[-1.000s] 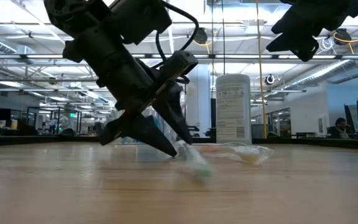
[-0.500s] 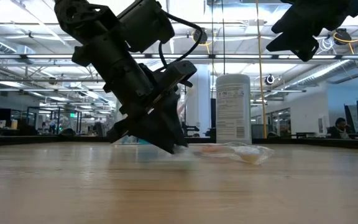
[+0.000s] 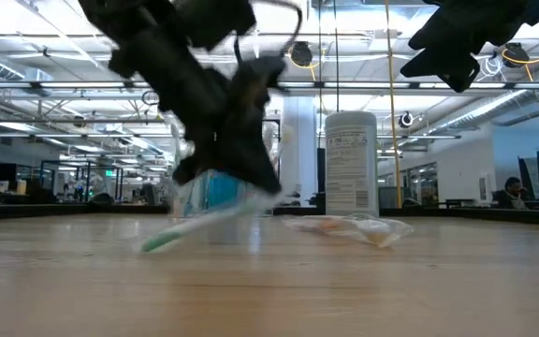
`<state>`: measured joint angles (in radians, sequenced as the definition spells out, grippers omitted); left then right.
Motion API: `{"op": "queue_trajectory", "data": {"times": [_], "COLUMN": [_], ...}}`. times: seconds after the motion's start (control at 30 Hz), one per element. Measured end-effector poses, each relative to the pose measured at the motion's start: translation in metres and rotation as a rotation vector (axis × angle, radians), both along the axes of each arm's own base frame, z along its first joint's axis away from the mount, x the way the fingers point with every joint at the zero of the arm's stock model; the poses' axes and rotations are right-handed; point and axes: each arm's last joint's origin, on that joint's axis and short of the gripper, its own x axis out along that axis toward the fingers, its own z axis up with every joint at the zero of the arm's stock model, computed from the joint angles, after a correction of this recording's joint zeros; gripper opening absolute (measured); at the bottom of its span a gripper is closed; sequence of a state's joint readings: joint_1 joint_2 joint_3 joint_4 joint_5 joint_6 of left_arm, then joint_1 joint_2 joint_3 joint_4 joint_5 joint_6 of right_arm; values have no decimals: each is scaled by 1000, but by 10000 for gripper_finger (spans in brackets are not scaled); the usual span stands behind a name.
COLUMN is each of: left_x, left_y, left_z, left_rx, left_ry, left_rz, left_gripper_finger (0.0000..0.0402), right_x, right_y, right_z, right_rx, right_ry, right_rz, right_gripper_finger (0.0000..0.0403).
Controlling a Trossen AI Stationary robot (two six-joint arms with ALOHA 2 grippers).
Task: Pick & Place toothbrushing station
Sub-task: Put the green toothbrush into the transparent organizer
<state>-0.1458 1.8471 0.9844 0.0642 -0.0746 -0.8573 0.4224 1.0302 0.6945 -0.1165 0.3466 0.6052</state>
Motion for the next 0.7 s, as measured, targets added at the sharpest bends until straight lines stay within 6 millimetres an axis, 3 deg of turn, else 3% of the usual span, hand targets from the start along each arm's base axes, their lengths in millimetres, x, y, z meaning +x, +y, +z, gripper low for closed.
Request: {"op": "queue_trajectory", "data": {"times": [0.27,0.47,0.57,0.7], "left_x": [-28,-64,-77,-83], "left_y": [12,26,33,40], "left_z": [85,151,168,172], "left_rx": [338,731,932,1089], "left_ry": [-174,-273,-217,-101], "left_rz": [21,204,383,600], "left_gripper_finger": [8,6,5,14], "right_x": [0,1,1,1], "right_y": [0,0,1,1], "right_z": [1,2,2,3], "right_rx": [-11,-7,-12,-10], "right_ry": [-6,-16,-23,-28], "right_rz": [7,10,15,15], "right_gripper_finger": [169,169,169,169]}}
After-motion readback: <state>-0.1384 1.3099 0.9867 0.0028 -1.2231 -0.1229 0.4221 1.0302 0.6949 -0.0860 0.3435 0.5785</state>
